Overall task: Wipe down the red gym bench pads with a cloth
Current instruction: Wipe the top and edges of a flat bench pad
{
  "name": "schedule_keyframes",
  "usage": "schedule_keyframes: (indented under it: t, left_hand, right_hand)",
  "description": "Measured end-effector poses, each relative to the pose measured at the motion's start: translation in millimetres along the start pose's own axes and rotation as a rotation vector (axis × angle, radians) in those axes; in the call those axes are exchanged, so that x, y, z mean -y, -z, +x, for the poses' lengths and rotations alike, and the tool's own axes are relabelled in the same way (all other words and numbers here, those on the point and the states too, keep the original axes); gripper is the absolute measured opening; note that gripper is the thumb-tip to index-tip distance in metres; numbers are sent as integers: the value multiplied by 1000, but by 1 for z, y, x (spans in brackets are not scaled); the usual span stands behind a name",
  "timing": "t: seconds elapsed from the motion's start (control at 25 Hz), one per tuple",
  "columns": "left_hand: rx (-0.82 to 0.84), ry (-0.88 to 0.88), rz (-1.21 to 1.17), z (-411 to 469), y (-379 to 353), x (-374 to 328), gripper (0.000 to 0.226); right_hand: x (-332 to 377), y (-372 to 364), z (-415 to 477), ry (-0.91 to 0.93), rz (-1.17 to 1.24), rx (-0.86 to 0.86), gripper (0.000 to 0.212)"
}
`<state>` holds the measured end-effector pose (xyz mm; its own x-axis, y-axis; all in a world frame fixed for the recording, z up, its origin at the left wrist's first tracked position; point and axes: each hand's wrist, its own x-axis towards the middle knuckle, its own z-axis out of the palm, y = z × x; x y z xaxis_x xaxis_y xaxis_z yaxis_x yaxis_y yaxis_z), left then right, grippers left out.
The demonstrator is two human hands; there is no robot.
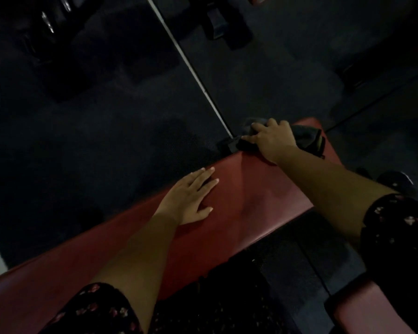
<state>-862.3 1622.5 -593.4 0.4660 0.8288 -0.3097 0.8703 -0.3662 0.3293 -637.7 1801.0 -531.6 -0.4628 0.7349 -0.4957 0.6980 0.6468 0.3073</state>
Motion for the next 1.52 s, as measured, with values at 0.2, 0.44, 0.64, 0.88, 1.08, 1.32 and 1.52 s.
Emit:
schedule_keyframes:
  t: [0.2, 0.44, 0.64, 0.88, 1.08, 1.32, 1.52]
  left_hand:
    - [-59, 54, -24, 30, 2, -22, 80]
    - [-73, 32, 38, 78, 4, -40, 83]
    - [0, 85, 76, 137, 13, -57, 88]
    - [-125, -134, 191, 186, 20, -73, 86]
    - [7, -145, 180, 236, 32, -101, 89]
    - [-78, -126, 158, 264, 32, -131, 94]
    - [6, -175, 190, 270, 20, -146, 87]
  right_hand:
    - [21, 0, -1, 152, 98, -21, 46]
    - [-88, -32, 7, 19, 38, 16, 46]
    - [-98, -38, 15, -138, 83, 40, 45]
    - [-139, -72, 7, -205, 241, -21, 51]
    - [-171, -85, 20, -368, 563, 119, 62]
    - [-202, -140, -43, -314, 957, 98, 84]
    - [-204, -174, -80, -410, 1041, 150, 71]
